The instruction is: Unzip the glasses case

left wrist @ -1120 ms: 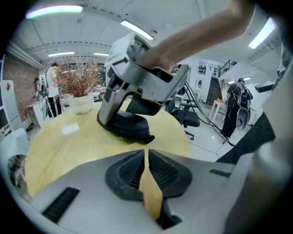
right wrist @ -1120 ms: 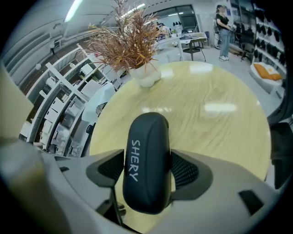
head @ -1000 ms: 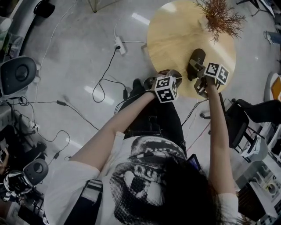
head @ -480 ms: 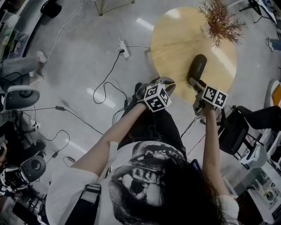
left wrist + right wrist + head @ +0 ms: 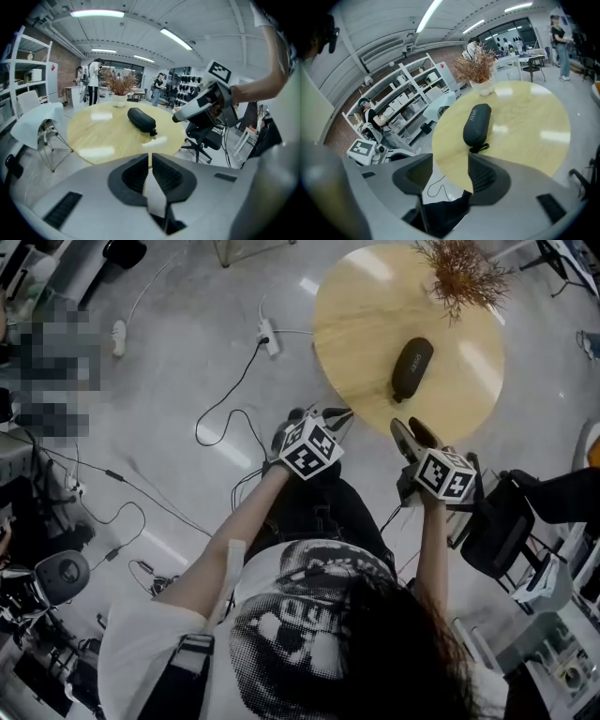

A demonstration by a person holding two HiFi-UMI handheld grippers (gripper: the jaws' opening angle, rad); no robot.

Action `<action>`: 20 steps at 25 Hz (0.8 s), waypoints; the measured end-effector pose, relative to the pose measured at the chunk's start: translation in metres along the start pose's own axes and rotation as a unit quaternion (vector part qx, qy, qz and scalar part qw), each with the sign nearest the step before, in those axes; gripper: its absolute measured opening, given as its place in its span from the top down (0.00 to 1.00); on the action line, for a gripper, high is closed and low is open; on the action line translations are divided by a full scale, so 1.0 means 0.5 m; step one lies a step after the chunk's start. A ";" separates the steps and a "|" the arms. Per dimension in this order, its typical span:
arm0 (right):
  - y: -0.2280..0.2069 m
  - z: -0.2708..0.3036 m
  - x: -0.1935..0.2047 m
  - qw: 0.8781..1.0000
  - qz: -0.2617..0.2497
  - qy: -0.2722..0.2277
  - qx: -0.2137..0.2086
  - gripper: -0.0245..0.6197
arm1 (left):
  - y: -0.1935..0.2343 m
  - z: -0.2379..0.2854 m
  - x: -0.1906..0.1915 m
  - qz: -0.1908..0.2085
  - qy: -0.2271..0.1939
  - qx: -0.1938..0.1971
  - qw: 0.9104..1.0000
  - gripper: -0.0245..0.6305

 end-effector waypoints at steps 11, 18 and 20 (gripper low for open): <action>0.067 -0.134 0.069 0.989 -0.099 -0.041 -0.101 0.61 | -0.158 -0.109 -0.031 -0.064 -0.072 -0.076 0.992 0.93; 0.119 -0.185 0.105 0.968 -0.200 -0.058 -0.139 0.67 | -0.236 -0.178 -0.037 -0.074 -0.100 -0.101 0.987 0.93; 0.138 -0.199 0.109 0.961 -0.229 -0.068 -0.143 0.72 | -0.253 -0.200 -0.039 -0.074 -0.107 -0.108 0.986 0.93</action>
Point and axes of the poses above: the fingertips, and each gripper's own axes: z forward along the fingers, y to its left, x out of its underside, the point moved 7 cm from there along -z, backward along the fingers, and after that the axes turned 1 degree about x, right-handed, at the moved point
